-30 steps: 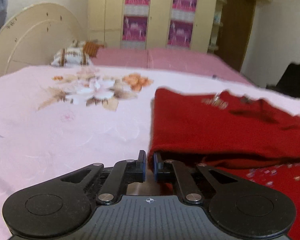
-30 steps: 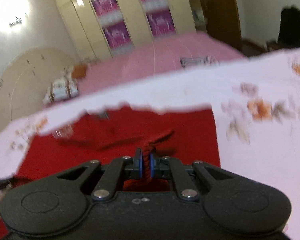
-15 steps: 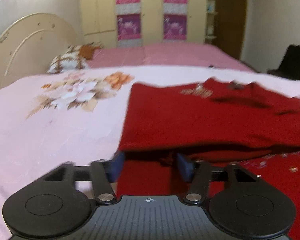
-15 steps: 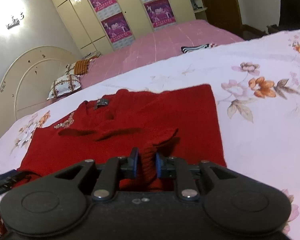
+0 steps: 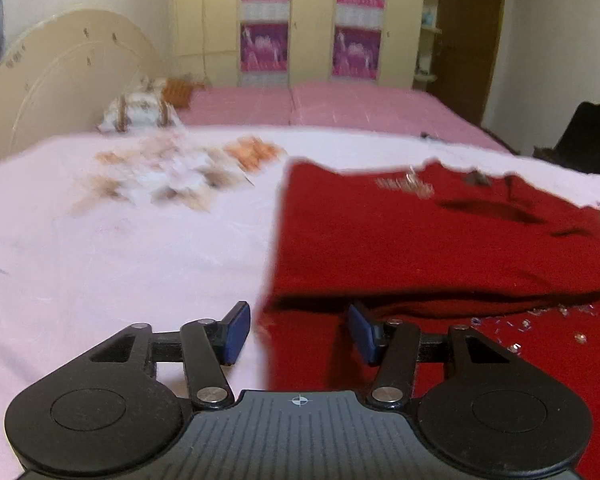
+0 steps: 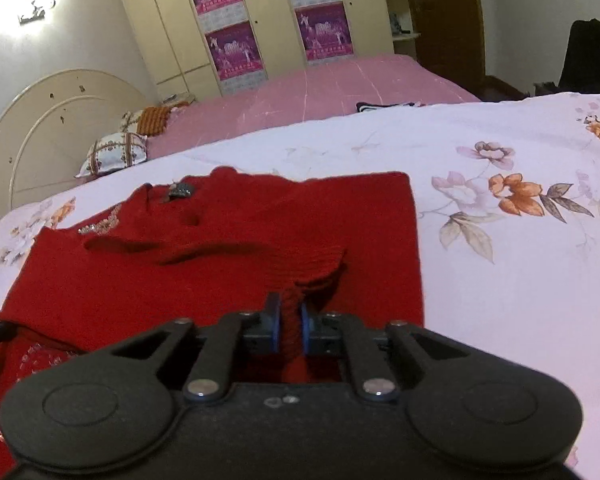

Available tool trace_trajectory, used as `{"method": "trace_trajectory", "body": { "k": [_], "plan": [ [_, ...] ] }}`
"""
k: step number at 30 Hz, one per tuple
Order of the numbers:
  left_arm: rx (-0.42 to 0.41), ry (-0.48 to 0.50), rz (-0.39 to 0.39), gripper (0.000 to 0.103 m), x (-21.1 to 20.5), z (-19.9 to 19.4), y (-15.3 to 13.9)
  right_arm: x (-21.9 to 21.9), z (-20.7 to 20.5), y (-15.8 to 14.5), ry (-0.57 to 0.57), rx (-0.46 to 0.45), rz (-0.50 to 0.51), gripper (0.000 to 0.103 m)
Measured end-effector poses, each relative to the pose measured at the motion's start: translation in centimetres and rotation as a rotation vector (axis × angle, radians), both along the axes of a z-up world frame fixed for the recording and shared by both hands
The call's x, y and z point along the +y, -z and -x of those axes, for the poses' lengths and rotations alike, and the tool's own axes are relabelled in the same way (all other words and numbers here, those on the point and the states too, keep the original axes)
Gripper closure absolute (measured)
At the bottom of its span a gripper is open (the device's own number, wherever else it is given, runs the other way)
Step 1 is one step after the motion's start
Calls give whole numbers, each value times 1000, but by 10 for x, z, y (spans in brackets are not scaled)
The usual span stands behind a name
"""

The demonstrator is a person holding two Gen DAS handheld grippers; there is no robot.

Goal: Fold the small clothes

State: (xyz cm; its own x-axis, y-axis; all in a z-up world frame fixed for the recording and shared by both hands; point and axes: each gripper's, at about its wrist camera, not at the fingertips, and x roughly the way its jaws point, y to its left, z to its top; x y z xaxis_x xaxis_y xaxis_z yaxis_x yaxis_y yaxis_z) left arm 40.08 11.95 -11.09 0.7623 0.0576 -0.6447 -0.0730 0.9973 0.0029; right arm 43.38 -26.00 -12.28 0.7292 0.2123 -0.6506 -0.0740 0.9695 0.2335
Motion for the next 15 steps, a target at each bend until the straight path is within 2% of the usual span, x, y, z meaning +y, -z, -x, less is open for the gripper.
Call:
{"method": "trace_trajectory", "body": {
  "k": [1,2,4,7,9,11,12,13,15],
  "plan": [
    [-43,7,-27,49,2,6,-9,-2,7,-7,14,-23,8,78],
    [-75,24,-40,49,0,6,-18,-3,14,-15,-5,-62,14,79],
    [-99,106,-30,49,-18,-11,-27,7,15,-22,-51,-80,41,81],
    [-85,280,24,49,-70,-43,-21,45,6,-18,-161,-92,113,82],
    [-37,364,59,49,-100,-63,-2,67,4,-11,-230,-106,171,84],
    [31,377,45,48,-109,-78,23,78,0,2,-222,-96,281,84],
    [-3,371,80,48,-101,-77,26,71,-4,8,-164,-85,309,84],
    [9,359,121,49,-92,-79,24,58,-5,8,-119,-89,281,85],
    [-3,317,89,48,-85,-80,11,44,-8,2,-72,-66,294,85]
  ]
}}
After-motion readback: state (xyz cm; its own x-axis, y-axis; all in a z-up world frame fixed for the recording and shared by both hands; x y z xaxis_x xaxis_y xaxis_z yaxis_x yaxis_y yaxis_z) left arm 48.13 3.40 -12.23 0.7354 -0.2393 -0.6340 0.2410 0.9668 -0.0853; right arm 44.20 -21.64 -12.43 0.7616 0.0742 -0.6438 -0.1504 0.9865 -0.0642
